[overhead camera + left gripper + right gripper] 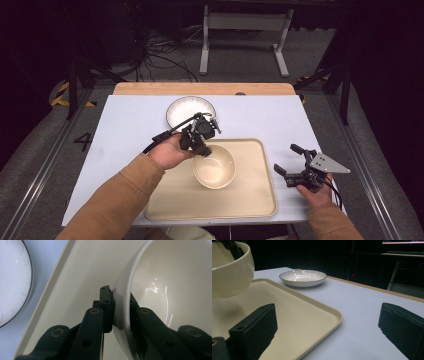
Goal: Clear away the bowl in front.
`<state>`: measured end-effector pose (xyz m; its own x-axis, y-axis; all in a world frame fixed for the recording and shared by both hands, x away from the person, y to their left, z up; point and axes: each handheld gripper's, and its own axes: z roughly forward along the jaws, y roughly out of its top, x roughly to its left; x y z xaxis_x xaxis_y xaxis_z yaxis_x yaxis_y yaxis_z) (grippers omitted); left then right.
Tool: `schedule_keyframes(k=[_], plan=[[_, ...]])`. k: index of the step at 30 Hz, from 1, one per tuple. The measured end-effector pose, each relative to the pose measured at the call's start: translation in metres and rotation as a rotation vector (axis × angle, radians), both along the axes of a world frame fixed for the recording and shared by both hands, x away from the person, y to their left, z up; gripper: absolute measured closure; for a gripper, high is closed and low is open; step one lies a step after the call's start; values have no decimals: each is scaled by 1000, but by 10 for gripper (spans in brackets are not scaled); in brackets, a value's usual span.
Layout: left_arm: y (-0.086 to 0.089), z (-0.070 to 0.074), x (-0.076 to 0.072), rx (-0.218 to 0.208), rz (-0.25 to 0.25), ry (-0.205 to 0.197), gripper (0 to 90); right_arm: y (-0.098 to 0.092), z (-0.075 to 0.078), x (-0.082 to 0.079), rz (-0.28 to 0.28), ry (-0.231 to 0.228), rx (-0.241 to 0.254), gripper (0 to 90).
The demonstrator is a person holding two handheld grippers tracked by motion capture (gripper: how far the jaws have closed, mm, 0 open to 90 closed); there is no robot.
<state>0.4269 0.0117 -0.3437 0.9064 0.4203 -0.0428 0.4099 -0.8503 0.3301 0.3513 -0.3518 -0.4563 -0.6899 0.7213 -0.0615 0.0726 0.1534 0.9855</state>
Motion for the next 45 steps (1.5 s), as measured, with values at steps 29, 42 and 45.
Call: schedule_keyframes(k=[29,42,45], plan=[[-10,-34,4,98,-8,25,834,0,0,0,0,-1,-3,27],[-9,-39,9,68,-12,43,831,0,0,0,0,0,-3,28],[-6,-41,11,54,-2,60,826,0,0,0,1,1,-2,28]])
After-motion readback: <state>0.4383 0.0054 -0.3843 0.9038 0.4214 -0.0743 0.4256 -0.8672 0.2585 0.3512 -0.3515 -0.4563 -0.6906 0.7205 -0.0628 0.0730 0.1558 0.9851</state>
